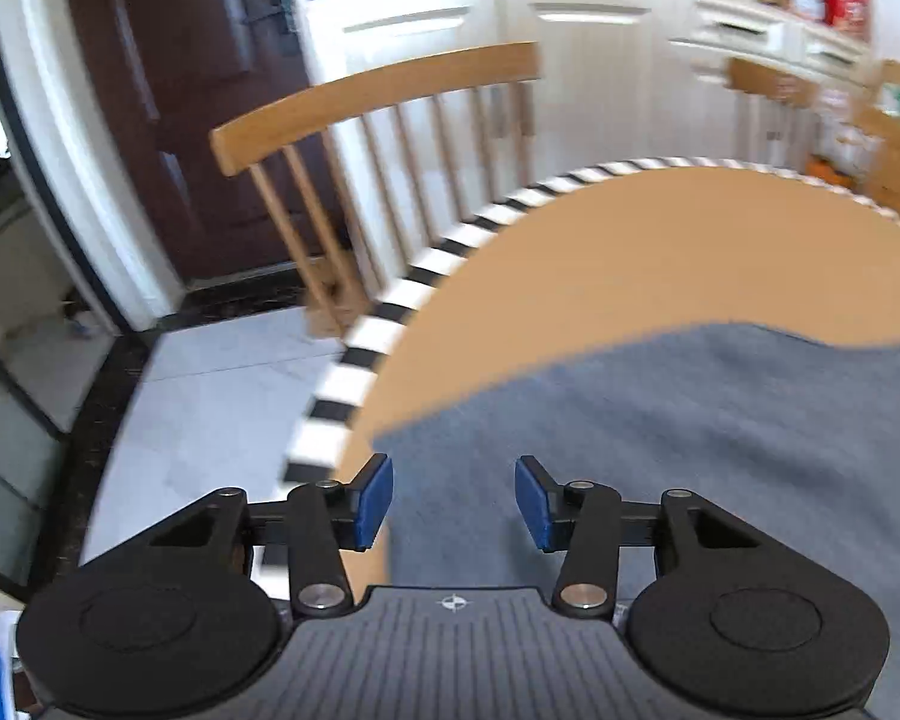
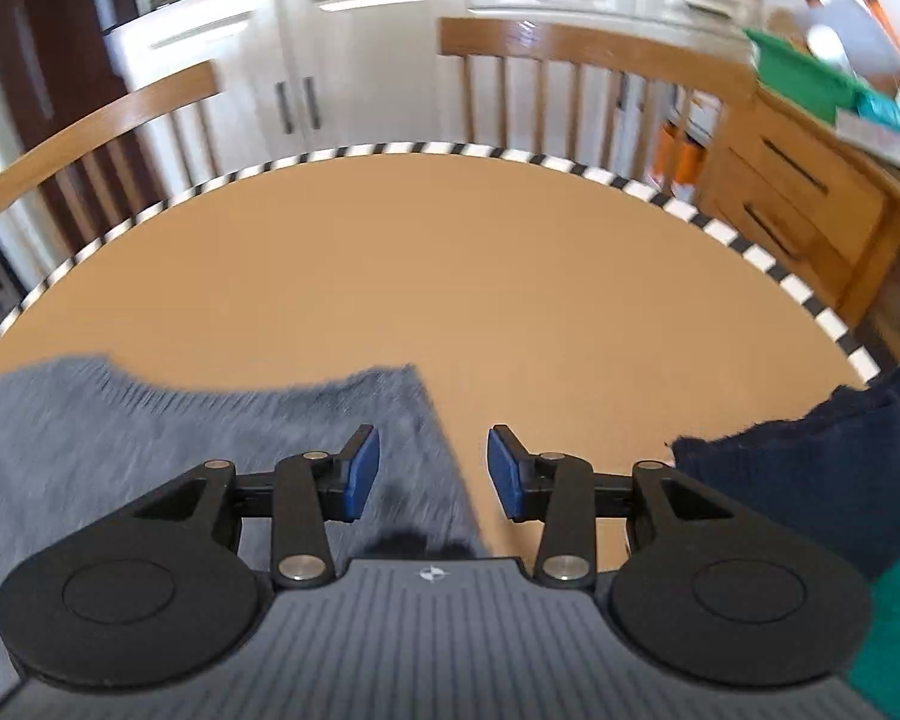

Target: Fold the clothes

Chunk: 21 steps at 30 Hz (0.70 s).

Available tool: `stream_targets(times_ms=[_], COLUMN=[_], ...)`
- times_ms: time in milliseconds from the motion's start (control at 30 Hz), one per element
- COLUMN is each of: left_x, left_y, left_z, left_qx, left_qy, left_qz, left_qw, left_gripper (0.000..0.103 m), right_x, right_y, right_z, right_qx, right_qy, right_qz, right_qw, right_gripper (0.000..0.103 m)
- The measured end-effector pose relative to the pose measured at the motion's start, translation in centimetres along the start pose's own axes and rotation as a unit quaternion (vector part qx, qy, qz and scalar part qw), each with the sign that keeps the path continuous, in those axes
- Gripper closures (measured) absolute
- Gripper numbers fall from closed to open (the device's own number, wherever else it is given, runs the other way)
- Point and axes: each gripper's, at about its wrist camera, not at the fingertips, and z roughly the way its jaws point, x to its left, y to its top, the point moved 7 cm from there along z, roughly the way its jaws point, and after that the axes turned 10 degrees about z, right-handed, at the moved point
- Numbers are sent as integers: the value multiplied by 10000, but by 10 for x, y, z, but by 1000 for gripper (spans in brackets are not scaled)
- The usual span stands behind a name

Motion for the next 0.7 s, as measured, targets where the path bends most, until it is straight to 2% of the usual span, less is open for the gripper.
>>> stream_targets(times_ms=[100,167,200,233,267,367,433,567,700], left_x=[-1,-6,-9,-11,-14,-21,-27,-35,-43], left_y=[7,11,13,16,20,34,48,77,99], left_z=[30,45,50,53,55,66,81,111,129], left_qx=[261,394,419,394,381,329,250,128,74], left_qy=[-219,-451,-535,-579,-607,-538,-423,-265,-592], left_qz=[-109,-137,-142,-134,-102,84,186,257,109], left_qw=[9994,9981,9976,9975,9974,9980,9986,9992,9982], left_gripper=[55,64,65,77,92,101,103,103,102], right_x=[-2,1,3,8,12,21,20,12,6], right_y=[5,3,2,0,-2,-1,4,16,16], right_z=[26,42,48,51,54,60,66,76,80], right_qx=[181,373,453,502,551,436,311,153,40], right_qy=[-40,19,51,90,128,-116,-336,-614,-953], right_qz=[180,163,127,39,-49,-612,-830,-752,-765], right_qw=[9997,9992,9989,9987,9984,9971,9955,9952,9925], right_gripper=[57,60,79,89,89,91,91,91,91])
